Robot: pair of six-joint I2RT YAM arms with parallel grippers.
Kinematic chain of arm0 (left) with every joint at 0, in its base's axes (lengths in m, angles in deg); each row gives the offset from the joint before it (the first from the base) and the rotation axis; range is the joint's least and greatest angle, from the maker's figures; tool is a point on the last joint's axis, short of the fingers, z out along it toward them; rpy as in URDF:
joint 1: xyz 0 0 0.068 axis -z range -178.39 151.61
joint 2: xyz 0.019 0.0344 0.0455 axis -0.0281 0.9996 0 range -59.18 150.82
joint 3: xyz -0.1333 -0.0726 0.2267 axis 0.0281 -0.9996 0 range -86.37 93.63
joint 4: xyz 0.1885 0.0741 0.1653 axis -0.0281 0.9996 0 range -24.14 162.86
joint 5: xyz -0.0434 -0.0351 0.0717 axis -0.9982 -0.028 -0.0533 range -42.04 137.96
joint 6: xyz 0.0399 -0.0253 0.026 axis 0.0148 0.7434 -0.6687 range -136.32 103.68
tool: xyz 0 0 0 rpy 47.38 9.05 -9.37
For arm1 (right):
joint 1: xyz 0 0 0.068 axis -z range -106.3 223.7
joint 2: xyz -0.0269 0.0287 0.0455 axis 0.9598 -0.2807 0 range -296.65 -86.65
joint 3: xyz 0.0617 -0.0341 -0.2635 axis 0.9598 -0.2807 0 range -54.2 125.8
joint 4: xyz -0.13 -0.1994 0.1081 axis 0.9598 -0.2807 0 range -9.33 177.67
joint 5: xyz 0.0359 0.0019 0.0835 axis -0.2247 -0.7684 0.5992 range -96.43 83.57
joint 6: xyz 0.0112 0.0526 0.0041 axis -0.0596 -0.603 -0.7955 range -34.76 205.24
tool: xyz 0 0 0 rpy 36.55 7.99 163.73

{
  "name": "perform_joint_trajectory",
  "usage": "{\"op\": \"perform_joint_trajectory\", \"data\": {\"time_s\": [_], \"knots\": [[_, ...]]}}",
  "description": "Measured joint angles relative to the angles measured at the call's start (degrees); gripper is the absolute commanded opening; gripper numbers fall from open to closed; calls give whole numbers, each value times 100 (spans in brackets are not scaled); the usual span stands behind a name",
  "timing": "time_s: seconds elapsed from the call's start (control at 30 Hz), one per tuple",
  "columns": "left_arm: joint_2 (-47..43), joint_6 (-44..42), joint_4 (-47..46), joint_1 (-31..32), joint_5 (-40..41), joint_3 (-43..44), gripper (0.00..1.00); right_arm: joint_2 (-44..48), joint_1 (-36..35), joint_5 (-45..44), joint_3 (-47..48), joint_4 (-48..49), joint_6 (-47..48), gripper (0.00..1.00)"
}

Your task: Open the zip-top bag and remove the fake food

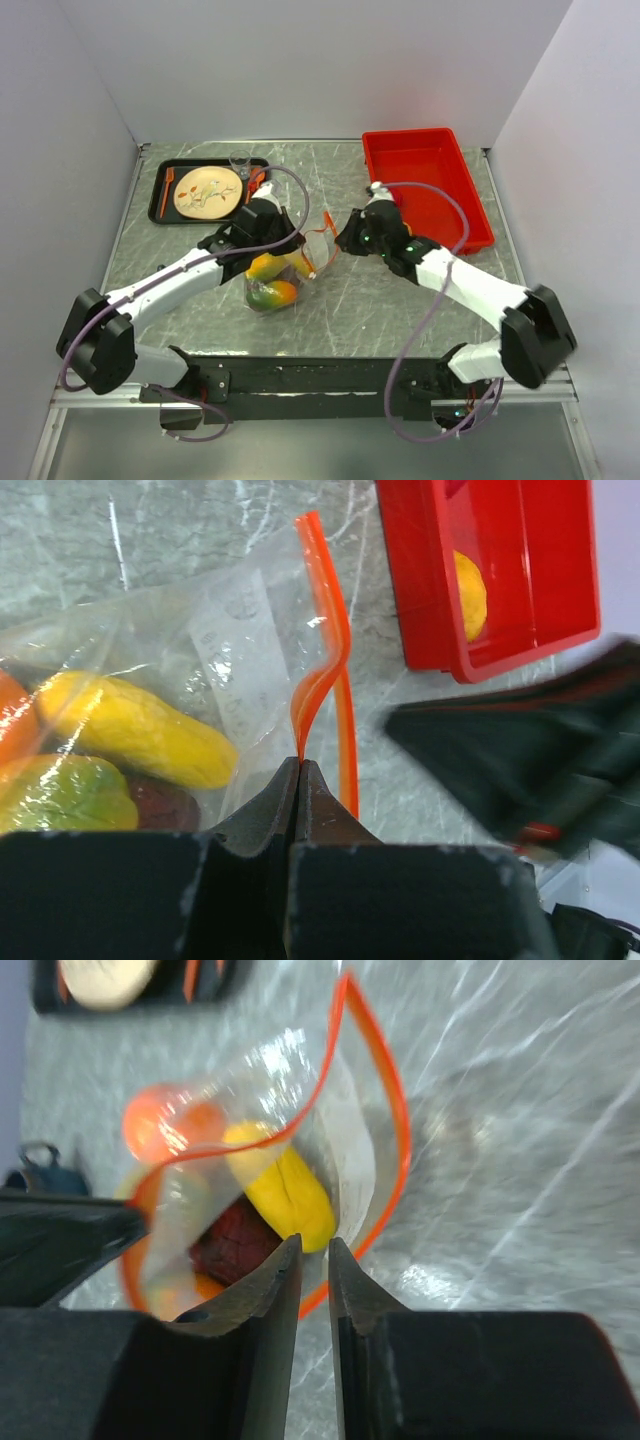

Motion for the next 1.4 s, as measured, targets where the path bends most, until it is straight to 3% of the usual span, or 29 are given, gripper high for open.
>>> {"op": "perform_joint_trajectory", "data": {"time_s": [0.17,0.27,0.37,0.4,0.43,0.57,0.77,0.93,1.4], "knots": [[-138,83,-4,79,0,-9,2,-732,-153,472,-35,490,-129,23],[-234,85,17,98,-2,-13,9,-1008,-238,619,-35,754,-155,24],[-367,85,13,118,-2,-85,28,-1211,-308,721,-35,938,-164,27],[-415,81,37,125,-2,-127,47,-1281,-330,748,-35,994,-173,27],[-466,87,68,129,0,-168,55,-1333,-345,780,-35,1049,-179,28],[-721,160,341,140,140,-275,61,-1593,-387,1036,-188,1495,-203,33],[-1633,503,1056,131,1117,-610,43,-1714,-396,1360,-619,1926,-225,51],[-1508,708,1294,31,1676,-804,19,-1779,-428,1427,-660,2194,-205,59],[-39,562,929,-557,2124,-695,15,-1766,-918,74,-525,2142,234,64]]}}
